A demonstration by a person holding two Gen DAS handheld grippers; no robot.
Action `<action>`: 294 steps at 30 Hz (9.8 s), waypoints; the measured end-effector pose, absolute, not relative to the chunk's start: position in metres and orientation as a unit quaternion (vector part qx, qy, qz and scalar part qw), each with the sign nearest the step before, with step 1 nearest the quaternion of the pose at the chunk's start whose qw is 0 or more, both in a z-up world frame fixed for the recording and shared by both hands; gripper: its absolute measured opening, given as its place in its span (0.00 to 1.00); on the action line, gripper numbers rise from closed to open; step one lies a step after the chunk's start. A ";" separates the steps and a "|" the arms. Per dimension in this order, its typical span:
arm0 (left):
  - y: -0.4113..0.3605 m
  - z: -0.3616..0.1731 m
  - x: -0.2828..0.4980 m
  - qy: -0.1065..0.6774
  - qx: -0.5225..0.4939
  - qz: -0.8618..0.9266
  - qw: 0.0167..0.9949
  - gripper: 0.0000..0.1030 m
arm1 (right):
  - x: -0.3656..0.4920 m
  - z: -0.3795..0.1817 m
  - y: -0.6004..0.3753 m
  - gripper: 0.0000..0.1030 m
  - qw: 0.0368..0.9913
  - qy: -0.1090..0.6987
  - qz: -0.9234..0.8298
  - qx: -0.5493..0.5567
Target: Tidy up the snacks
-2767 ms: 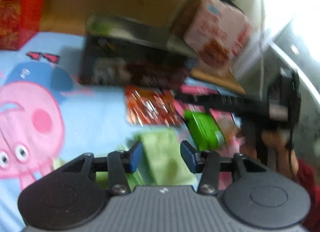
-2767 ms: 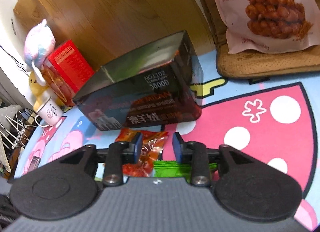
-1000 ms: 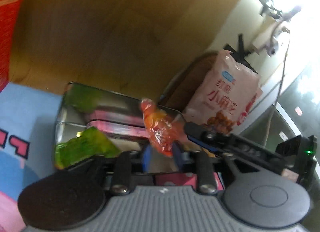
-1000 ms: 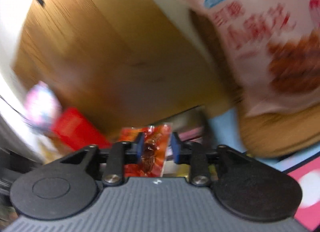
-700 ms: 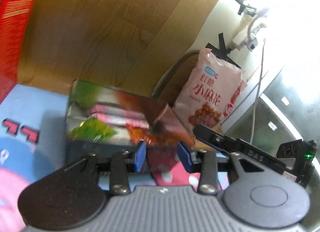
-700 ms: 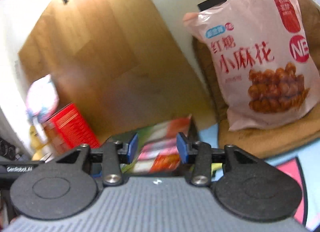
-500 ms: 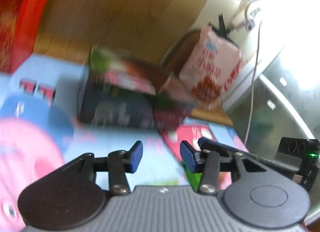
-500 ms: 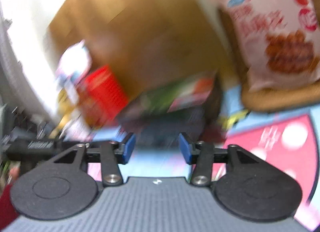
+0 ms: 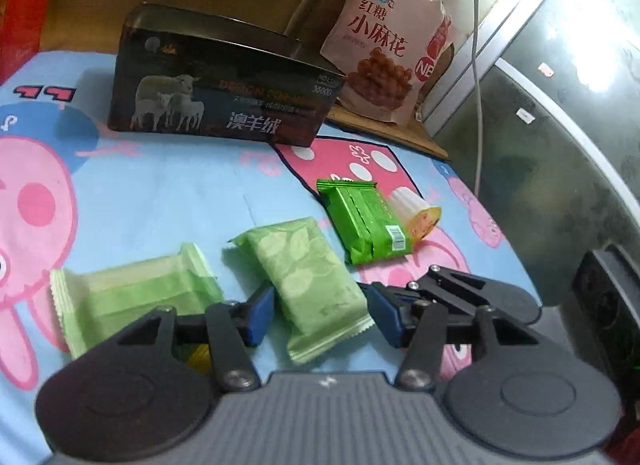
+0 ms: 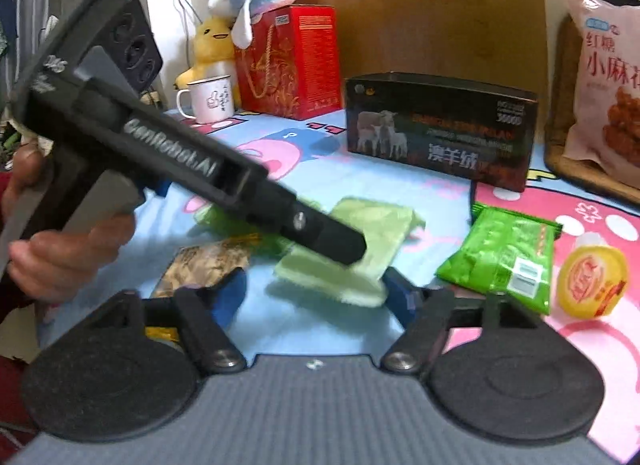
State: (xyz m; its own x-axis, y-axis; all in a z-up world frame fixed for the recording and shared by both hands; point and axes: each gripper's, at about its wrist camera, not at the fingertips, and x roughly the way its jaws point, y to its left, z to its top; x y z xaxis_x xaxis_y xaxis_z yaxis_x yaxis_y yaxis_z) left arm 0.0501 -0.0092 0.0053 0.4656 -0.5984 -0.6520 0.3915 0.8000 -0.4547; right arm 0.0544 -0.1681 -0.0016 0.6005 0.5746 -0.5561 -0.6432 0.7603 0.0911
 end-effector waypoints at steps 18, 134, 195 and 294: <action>-0.010 0.062 0.082 0.337 -0.102 -0.275 0.895 0.47 | 0.075 0.031 -0.175 0.32 0.935 0.182 0.295 -0.071; 0.008 -0.002 0.067 0.358 0.029 -0.130 0.924 0.76 | 0.050 -0.003 -0.197 0.51 0.915 0.289 0.280 0.021; 0.014 -0.001 0.035 0.335 -0.017 -0.046 0.941 1.00 | 0.014 -0.003 -0.210 0.79 0.938 0.246 0.220 0.105; 0.087 0.023 0.056 0.368 -0.193 -0.138 0.899 0.57 | 0.087 -0.008 -0.203 0.38 0.876 0.332 0.340 0.085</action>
State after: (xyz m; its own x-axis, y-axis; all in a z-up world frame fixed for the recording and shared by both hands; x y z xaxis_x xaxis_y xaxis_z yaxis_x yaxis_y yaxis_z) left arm 0.0561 0.0872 0.0234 0.6904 -0.3897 -0.6095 0.1060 0.8879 -0.4477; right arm 0.0866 -0.2028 -0.0081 0.5477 0.6527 -0.5234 -0.5395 0.7537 0.3753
